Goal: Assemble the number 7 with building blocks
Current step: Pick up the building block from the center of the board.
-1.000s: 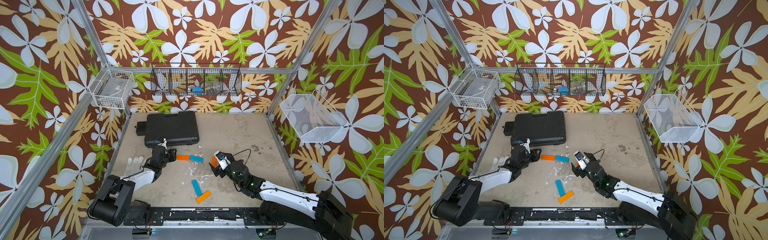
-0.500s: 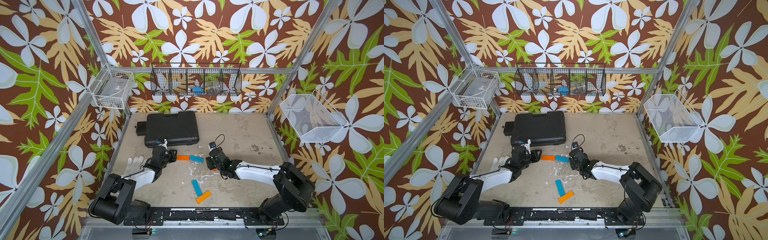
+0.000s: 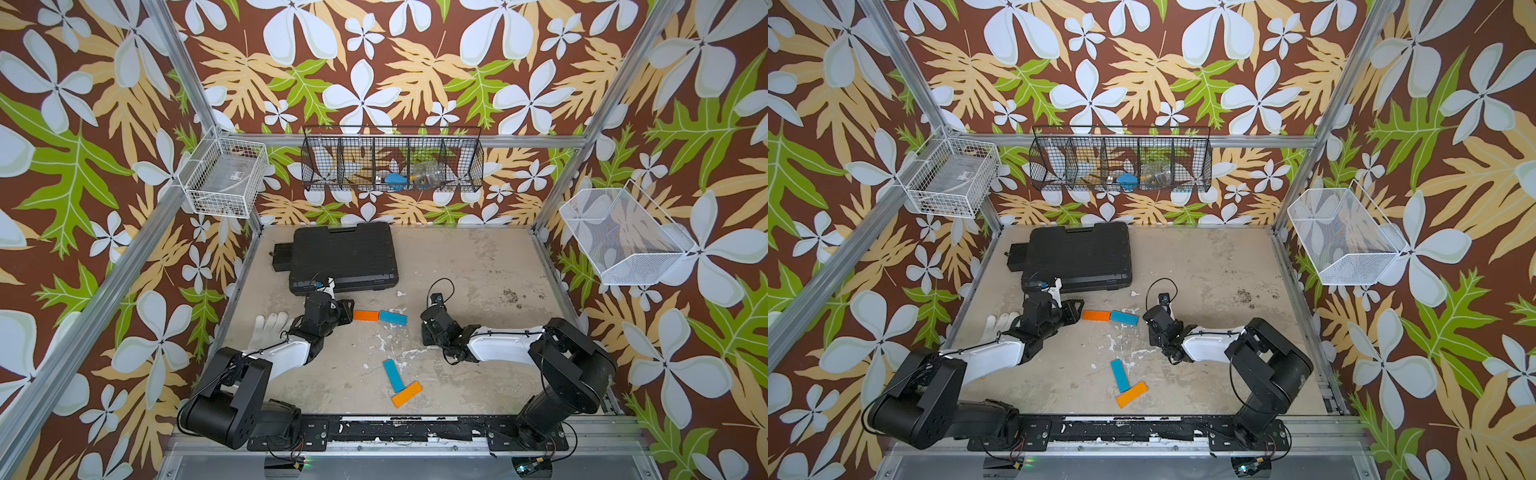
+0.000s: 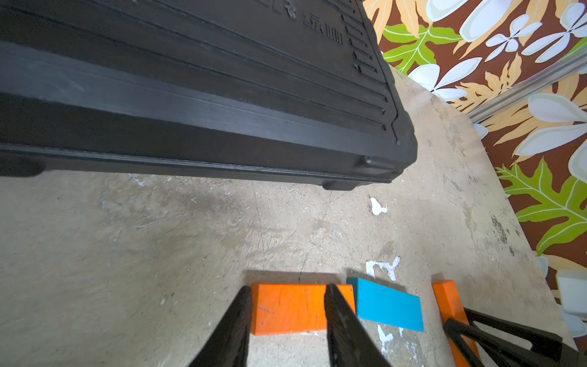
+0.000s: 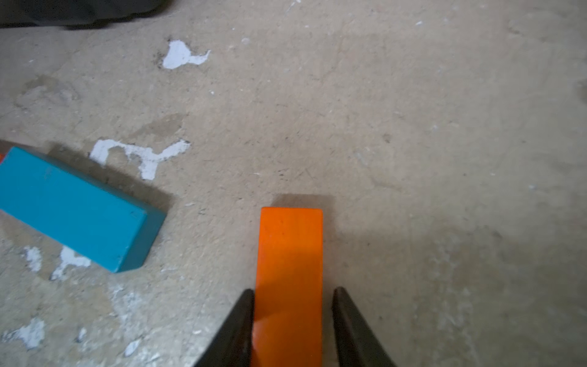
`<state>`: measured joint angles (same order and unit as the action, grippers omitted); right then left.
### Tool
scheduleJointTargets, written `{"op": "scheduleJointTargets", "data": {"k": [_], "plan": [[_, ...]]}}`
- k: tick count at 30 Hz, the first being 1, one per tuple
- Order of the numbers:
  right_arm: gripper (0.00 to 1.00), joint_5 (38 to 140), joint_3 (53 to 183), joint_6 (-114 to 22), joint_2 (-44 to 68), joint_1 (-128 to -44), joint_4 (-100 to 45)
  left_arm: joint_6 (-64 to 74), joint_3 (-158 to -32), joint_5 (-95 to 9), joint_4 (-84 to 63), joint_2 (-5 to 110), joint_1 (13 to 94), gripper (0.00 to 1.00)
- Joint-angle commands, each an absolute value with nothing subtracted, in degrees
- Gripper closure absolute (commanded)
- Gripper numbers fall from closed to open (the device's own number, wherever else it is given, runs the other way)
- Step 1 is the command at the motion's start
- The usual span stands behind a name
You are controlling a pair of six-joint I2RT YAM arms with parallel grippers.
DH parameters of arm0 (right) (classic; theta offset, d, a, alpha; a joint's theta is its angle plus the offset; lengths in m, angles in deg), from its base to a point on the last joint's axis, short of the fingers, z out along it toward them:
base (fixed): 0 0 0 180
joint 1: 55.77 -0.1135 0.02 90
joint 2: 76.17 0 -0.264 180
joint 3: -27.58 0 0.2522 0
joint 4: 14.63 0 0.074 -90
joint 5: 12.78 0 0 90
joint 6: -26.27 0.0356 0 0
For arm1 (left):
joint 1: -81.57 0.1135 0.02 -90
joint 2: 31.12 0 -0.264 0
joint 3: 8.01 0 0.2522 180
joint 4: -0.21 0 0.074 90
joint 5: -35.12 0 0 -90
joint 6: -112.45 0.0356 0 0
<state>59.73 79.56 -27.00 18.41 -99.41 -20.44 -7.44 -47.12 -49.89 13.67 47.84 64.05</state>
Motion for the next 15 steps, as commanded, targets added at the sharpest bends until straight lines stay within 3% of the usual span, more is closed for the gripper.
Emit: {"op": "scheduleJointTargets", "data": {"k": [1,7,15], "plan": [[0.78,65.8,77.9,-24.3,18.4,-99.4,-22.0,-7.6,-47.4,-49.8,14.2,47.7,64.2,0.59],[0.77,73.2,75.7,-22.8,11.8,-100.2,-21.5,-7.9,-47.4,-49.8,14.2,47.7,64.2,0.59],[0.76,75.5,75.0,-15.7,2.0,-104.5,-23.1,-8.1,-47.4,-49.8,14.3,47.7,64.1,0.59]]}}
